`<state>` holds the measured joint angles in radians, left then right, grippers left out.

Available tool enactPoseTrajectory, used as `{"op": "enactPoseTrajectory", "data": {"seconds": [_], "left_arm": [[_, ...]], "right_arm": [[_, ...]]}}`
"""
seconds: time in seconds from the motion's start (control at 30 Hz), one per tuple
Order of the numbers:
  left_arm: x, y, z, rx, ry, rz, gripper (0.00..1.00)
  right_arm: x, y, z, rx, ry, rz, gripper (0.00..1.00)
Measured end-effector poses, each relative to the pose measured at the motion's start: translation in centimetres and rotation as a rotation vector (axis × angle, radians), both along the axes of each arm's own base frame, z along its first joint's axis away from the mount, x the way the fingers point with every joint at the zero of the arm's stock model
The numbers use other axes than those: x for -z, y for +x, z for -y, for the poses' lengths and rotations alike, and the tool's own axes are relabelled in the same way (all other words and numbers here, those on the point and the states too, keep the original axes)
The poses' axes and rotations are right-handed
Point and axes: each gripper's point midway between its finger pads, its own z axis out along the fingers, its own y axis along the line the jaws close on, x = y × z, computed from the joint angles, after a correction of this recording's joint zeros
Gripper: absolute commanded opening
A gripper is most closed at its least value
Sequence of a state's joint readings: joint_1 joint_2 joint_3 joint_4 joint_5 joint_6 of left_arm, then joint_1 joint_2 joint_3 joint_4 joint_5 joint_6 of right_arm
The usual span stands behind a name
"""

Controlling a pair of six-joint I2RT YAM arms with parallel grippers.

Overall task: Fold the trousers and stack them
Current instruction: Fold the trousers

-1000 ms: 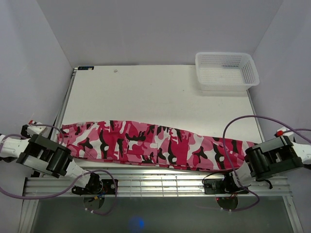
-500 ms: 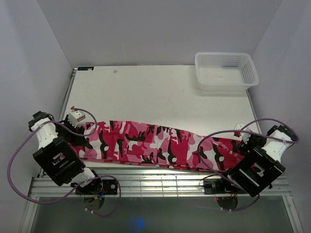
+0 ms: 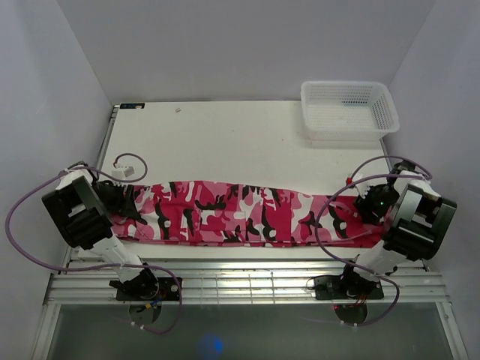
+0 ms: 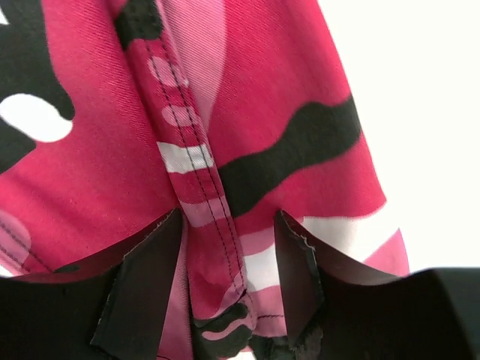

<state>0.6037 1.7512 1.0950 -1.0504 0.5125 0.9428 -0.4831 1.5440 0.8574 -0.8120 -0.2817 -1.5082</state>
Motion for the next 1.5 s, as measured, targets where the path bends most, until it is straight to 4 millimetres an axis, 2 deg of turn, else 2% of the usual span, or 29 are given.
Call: {"op": "enactPoseTrajectory", "data": {"seconds": [0.17, 0.23, 0.3, 0.37, 0.53, 0.6, 0.67, 0.87, 0.93, 1.07, 1.2, 1.5], "left_arm": [[-0.1, 2.8, 0.2, -0.032, 0.027, -0.048, 0.68], [-0.1, 4.1, -0.4, -0.033, 0.047, -0.040, 0.69], [0.0, 4.9, -1.1, -0.021, 0.070, -0.021, 0.70], [0.1, 5.2, -1.7, 0.009, 0.103, 0.001, 0.74], [0.3, 5.2, -2.9, 0.096, 0.171, 0.028, 0.76], [0.4, 5.3, -3.4, 0.121, 0.199, 0.030, 0.78], [0.4, 5.5, -3.9, 0.138, 0.218, 0.028, 0.80], [0.1, 6.9, -5.2, 0.159, 0.221, 0.007, 0.87], [0.0, 7.4, -5.5, 0.162, 0.216, 0.000, 0.91], [0.0, 7.5, -5.5, 0.172, 0.210, -0.007, 0.92], [0.0, 7.4, -5.4, 0.176, 0.208, 0.006, 0.93], [0.0, 7.2, -4.9, 0.162, 0.199, 0.064, 0.93]], "right_arm": [[-0.9, 7.0, 0.5, 0.043, -0.036, 0.081, 0.59], [-1.9, 8.6, 0.0, 0.052, -0.030, 0.112, 0.64], [-3.4, 9.7, -0.3, 0.066, -0.013, 0.136, 0.74], [-5.1, 10.3, -0.3, 0.089, 0.006, 0.158, 0.80], [-11.2, 10.9, 1.2, 0.172, 0.033, 0.246, 0.82], [-13.4, 10.4, 2.2, 0.192, 0.024, 0.260, 0.85], [-14.3, 9.3, 3.2, 0.189, 0.015, 0.248, 0.86], [-12.6, 4.5, 5.0, 0.148, 0.027, 0.129, 0.87], [-11.5, 3.4, 4.3, 0.098, 0.049, 0.094, 0.87], [-9.3, 1.7, 1.6, -0.004, 0.104, 0.017, 0.88], [-8.4, 1.5, -0.4, -0.048, 0.148, -0.025, 0.88], [-6.5, 1.6, -0.2, -0.032, 0.136, -0.041, 0.84]]}}
